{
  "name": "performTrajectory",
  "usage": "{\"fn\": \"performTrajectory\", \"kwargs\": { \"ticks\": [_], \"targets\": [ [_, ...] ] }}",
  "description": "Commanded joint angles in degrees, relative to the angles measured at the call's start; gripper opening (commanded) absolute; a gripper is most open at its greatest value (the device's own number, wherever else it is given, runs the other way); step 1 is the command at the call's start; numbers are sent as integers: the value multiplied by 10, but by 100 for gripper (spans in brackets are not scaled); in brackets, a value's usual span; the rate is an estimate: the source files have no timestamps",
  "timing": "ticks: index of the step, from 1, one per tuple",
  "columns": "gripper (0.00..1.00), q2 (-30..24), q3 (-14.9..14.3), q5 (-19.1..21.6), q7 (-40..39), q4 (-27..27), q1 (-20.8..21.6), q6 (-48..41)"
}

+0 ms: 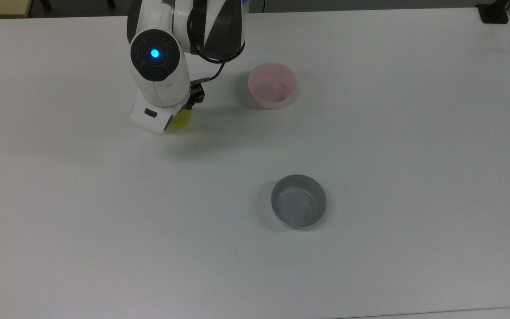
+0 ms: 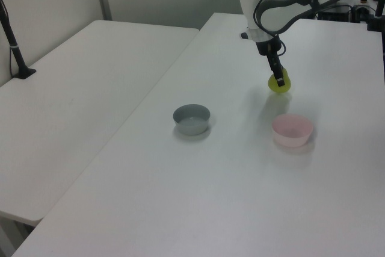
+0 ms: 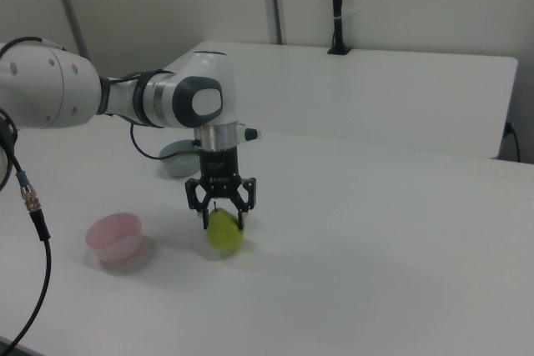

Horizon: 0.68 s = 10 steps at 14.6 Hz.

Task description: Pick up a pear from the bowl

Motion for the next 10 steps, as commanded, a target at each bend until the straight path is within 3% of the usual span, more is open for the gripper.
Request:
{"fn": "performTrajectory", "kwargs": {
  "ticks": [1,2,3,6,10],
  "targets": [
    [76,10,4,-7,21,9,0,11],
    [91,10,4,-7,26,9,0,10],
    [100,9,4,-7,33,8,-1,10],
    [100,2,4,-7,34,9,-1,9],
    [100,-94,4,1,79,6,-4,1]
  ]
}}
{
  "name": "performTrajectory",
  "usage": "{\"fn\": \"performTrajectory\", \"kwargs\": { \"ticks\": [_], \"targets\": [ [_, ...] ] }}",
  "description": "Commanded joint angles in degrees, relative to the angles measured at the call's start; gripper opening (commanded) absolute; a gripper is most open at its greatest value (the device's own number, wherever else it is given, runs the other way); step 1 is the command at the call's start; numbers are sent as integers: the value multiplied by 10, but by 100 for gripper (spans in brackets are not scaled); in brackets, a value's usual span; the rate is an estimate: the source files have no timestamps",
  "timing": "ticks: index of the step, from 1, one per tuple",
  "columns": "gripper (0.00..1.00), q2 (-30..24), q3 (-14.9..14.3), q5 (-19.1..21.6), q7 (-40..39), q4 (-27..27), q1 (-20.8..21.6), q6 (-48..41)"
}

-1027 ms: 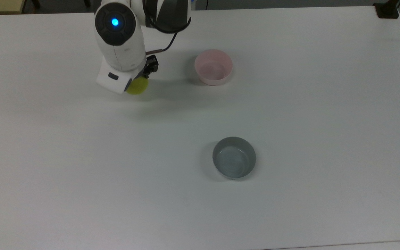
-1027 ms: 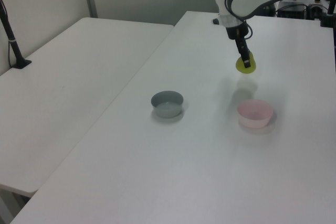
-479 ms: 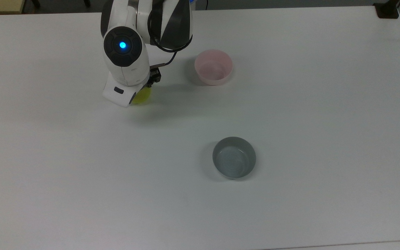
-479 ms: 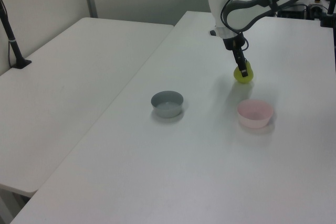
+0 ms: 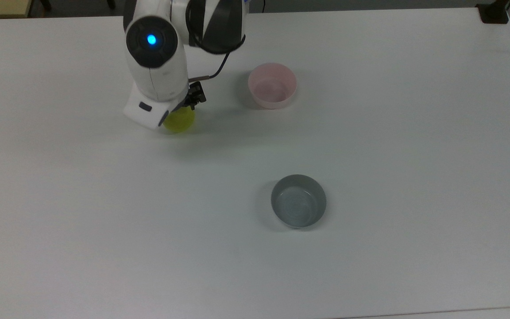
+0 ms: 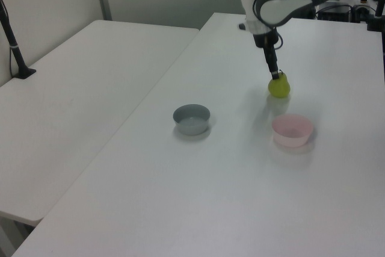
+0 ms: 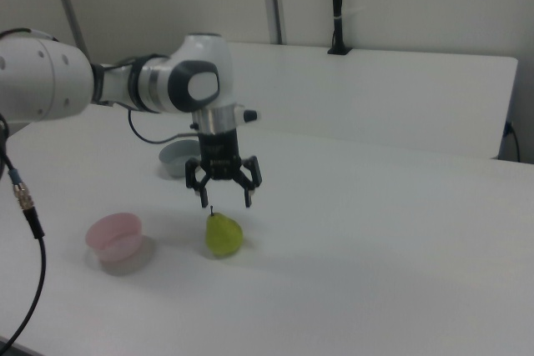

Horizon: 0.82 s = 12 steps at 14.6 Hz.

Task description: Pick up a pear from the bowl

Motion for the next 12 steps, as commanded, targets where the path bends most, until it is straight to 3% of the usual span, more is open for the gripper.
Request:
{"fn": "performTrajectory", "kwargs": {
  "ticks": [1,6,12],
  "targets": [
    [100,-98,3,1,98,-17,-5,-3],
    [100,-174,3,15,185,-24,-30,-39],
    [100,-178,2,15,221,-24,-31,-42]
  ]
}}
